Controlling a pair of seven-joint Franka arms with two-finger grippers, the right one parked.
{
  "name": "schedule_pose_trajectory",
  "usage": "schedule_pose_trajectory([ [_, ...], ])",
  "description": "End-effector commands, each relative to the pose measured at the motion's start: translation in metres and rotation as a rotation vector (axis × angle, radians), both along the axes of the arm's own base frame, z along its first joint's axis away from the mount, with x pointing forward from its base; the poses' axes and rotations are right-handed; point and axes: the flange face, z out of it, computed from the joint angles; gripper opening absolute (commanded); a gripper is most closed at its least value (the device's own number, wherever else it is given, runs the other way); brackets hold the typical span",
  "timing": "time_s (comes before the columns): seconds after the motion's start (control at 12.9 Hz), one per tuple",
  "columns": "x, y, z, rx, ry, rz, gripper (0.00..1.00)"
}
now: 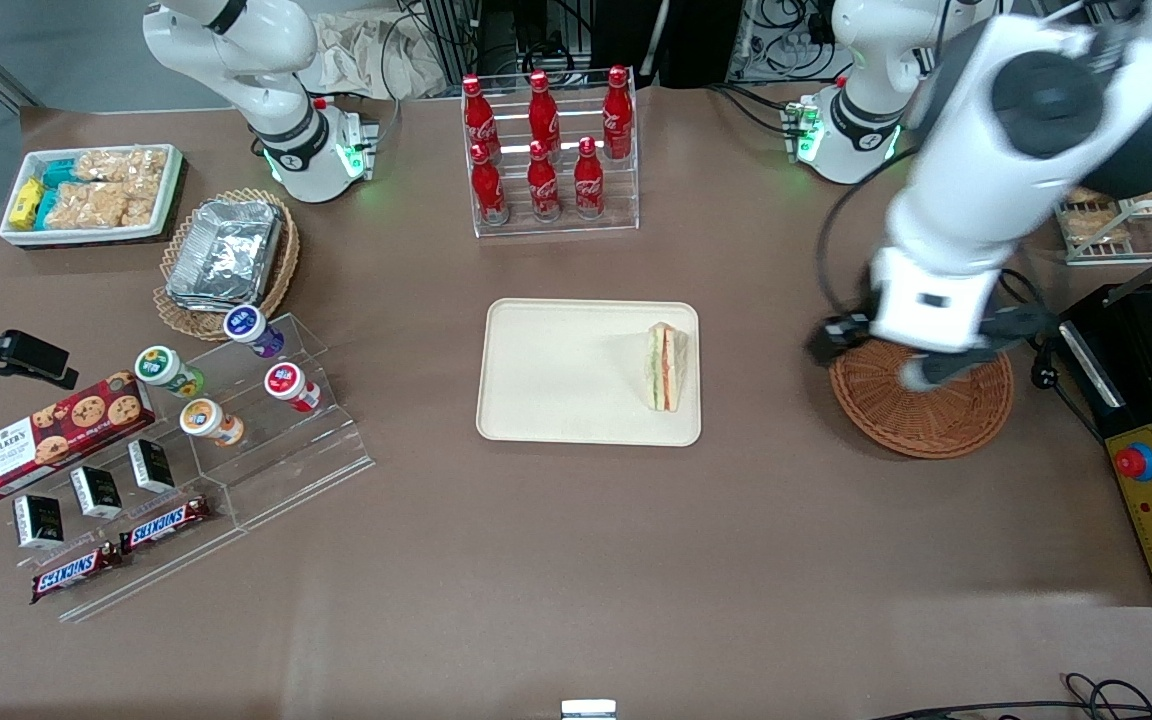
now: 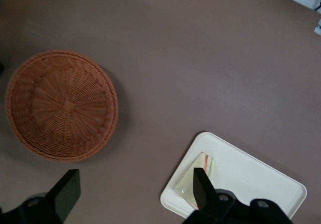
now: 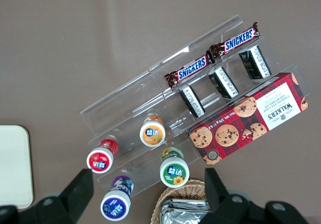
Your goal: Place sandwich from basket to tray
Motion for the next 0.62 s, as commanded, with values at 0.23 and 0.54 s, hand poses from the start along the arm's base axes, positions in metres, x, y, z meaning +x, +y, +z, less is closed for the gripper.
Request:
schedule_pose_trajectory([
  [0.23, -0.062, 0.154, 0.052, 0.001, 0.036, -0.265, 1.0],
  [0.54, -0.059, 0.169, 0.055, 0.017, 0.036, -0.272, 1.0],
])
